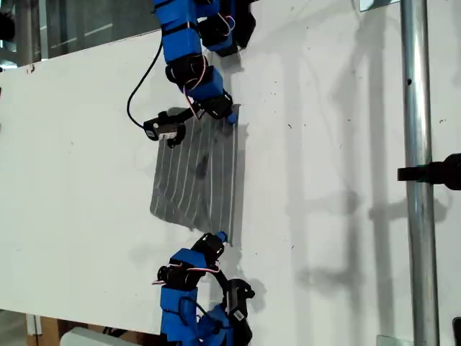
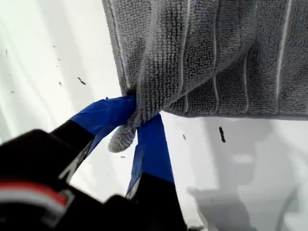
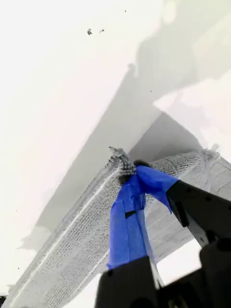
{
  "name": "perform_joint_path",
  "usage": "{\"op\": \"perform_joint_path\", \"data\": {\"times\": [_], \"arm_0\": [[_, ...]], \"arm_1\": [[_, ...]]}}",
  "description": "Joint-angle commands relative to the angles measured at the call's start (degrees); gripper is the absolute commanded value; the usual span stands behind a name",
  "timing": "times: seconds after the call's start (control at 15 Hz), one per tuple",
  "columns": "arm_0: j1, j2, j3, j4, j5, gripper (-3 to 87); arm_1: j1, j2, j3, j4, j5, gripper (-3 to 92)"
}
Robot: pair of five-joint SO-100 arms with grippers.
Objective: Grasp corners of a towel and fold twice.
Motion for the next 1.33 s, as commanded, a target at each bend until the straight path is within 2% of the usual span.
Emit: {"op": "perform_joint_path", "data": {"times": [0.0, 0.13, 0.27, 0.47, 0.67, 0.8, 0.93, 1.07, 1.27], "arm_0": [[-1.1, 6.4, 4.3, -2.5, -0.3, -2.7], [-7.6, 5.4, 2.5, -4.2, 6.4, -2.7], [-15.6, 1.3, -3.0, -5.4, 14.3, -2.7], [-25.3, -10.1, -17.1, -4.7, 24.7, -2.7], [-33.0, -20.9, -32.0, -3.9, 30.9, -2.6], [-35.8, -23.8, -38.9, -3.5, 32.4, -2.6], [-35.9, -23.4, -39.4, -3.0, 32.6, -2.6], [-34.4, -23.9, -34.4, -2.6, 30.8, -2.6], [-31.8, -26.8, -26.3, -6.4, 26.2, -2.6]], "arm_1": [[0.4, 5.2, -0.1, -0.2, 1.3, -0.3], [9.6, 9.8, 2.5, 2.9, -2.2, -0.3], [20.6, 13.2, 4.0, 2.5, -9.6, -0.3], [37.4, 14.6, 3.8, -2.1, -21.0, -0.3], [49.5, 13.8, 2.0, -8.1, -28.7, -0.3], [52.2, 14.9, -0.3, -9.7, -30.5, -0.3], [51.2, 14.7, -0.4, -9.4, -30.5, -0.3], [47.3, 11.5, 3.9, -9.3, -28.0, -0.3], [43.5, 10.3, 15.6, -14.3, -22.4, -0.3]]}}
